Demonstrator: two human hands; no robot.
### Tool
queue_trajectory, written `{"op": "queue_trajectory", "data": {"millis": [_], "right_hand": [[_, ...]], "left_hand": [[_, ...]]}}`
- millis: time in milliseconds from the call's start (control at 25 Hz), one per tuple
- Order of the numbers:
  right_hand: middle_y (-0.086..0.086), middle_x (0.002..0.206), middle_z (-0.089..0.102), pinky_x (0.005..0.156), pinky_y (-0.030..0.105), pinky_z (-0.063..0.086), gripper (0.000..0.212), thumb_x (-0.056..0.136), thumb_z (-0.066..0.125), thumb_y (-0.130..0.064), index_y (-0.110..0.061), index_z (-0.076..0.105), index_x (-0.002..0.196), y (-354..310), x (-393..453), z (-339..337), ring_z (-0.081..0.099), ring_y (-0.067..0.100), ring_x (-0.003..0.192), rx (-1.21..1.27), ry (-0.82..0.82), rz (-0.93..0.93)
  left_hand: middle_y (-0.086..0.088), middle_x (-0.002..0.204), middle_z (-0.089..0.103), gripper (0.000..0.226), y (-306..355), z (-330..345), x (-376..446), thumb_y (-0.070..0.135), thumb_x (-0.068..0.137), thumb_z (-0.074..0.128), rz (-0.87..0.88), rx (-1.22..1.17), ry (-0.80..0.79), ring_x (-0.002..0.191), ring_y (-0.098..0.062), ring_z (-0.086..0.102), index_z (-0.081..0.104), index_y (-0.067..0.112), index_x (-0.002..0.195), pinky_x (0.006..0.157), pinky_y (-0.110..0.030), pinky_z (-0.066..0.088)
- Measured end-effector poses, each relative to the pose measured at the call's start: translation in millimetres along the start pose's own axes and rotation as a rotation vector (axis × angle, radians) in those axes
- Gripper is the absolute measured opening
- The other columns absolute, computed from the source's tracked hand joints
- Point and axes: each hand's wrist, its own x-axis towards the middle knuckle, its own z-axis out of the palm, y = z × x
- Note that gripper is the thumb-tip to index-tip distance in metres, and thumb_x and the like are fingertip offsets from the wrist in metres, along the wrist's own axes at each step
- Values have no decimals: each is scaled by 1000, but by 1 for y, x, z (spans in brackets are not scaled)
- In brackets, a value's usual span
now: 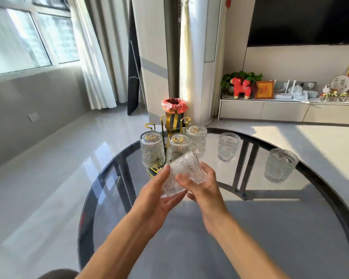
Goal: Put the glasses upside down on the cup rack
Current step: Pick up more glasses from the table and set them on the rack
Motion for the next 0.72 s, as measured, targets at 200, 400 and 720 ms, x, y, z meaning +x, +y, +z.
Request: {"op": "queue_trajectory", "data": {"millis": [200,400,720], "right_hand": [[-8,132,57,85,26,51,78,68,70,-57,-41,36,137,-47,50,25,60,2,111,-75,-107,-300],[-6,141,48,98,36,39,43,93,51,-42,-33,42,135,-87,127,32,48,20,124,-838,26,-593],[-12,160,17,116,42,17,50,100,27,-48,-30,33,147,-86,171,36,19,19,146,-1062,-257,-299]], "left_hand": [[-8,108,76,48,86,-12,18,36,73,78,328,90,110,93,-25,75,68,17,116,79,-36,61],[-4,105,75,74,158,-16,71,29,64,86,526,305,308,90,-20,74,55,17,131,82,-36,56],[-8,125,65,81,177,-15,152,12,54,93,537,630,442,108,-25,62,60,16,128,89,-34,51]]}}
